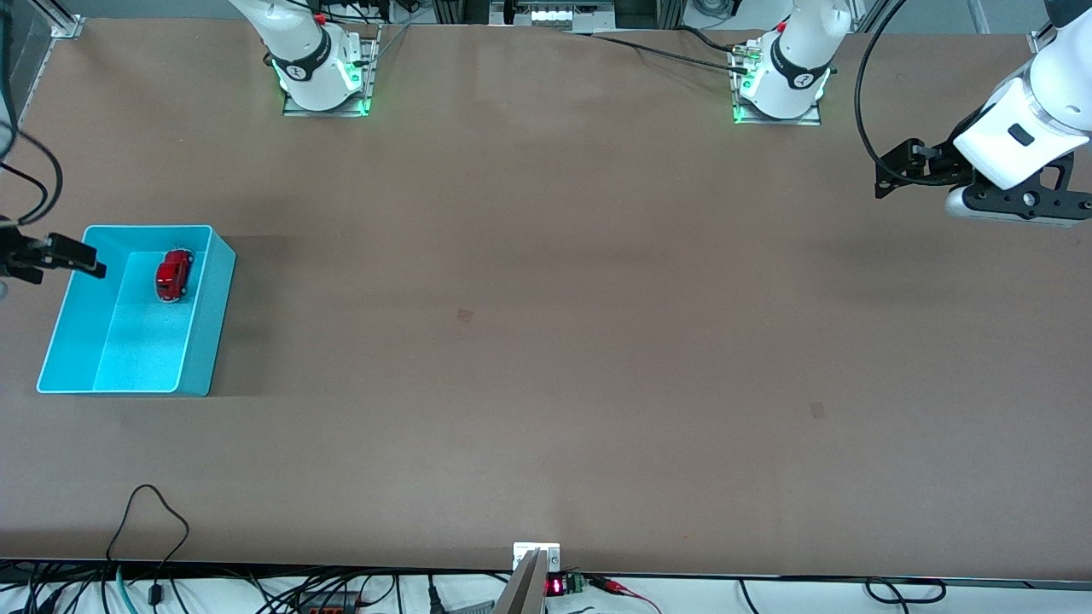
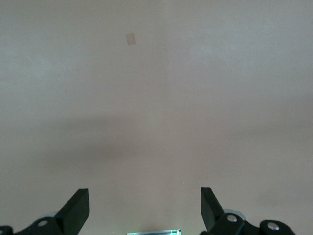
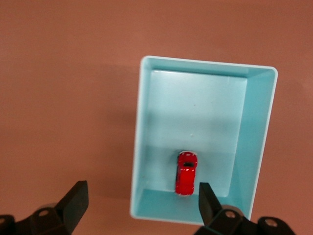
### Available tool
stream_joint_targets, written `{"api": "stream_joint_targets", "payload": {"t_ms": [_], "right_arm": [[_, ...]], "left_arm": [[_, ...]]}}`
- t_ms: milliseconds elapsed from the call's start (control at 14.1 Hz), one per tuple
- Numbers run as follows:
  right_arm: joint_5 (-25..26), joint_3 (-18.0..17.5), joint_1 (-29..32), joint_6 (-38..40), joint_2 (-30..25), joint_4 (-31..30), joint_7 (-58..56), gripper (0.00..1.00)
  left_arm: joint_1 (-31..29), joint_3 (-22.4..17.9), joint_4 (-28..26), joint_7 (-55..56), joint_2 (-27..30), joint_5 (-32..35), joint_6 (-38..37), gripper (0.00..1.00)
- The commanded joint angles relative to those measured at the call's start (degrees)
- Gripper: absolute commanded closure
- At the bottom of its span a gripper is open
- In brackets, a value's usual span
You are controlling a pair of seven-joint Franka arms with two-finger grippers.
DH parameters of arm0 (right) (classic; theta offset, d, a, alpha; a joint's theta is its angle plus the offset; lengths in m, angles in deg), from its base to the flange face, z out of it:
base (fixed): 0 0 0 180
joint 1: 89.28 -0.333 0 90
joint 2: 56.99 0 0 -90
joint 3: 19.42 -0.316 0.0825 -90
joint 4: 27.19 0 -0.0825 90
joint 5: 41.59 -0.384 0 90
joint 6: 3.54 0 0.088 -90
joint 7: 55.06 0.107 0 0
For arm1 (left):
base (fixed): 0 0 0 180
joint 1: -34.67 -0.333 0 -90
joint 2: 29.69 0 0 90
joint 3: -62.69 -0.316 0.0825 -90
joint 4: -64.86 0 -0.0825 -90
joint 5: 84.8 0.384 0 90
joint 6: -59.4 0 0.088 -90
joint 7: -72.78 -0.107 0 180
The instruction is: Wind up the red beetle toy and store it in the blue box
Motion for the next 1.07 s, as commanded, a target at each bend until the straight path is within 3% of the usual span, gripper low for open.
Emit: {"api": "stream_joint_targets", "payload": {"t_ms": [0,356,782,996], "right_arm": [[1.7,-3.5,-0.8,11.0,-1.3,7.4,7.0,0.00],[1.0,-4.3,-2.6,23.4,-4.3,15.1,7.5,0.00],[1.2,-3.8,-3.6,22.6,-4.5,12.4,8.8,0.00],[1.3,1.0,-9.2,22.4,-4.5,12.1,8.8,0.00]], "left_arm": [[0.0,0.2,0.0,0.4,0.6,0.3,-0.6,0.00],[-0.1,0.2,0.0,0.4,0.6,0.3,-0.6,0.00],[-0.1,0.2,0.0,0.4,0.6,0.3,-0.6,0.00],[-0.1,0.2,0.0,0.4,0.6,0.3,-0.6,0.00]]}}
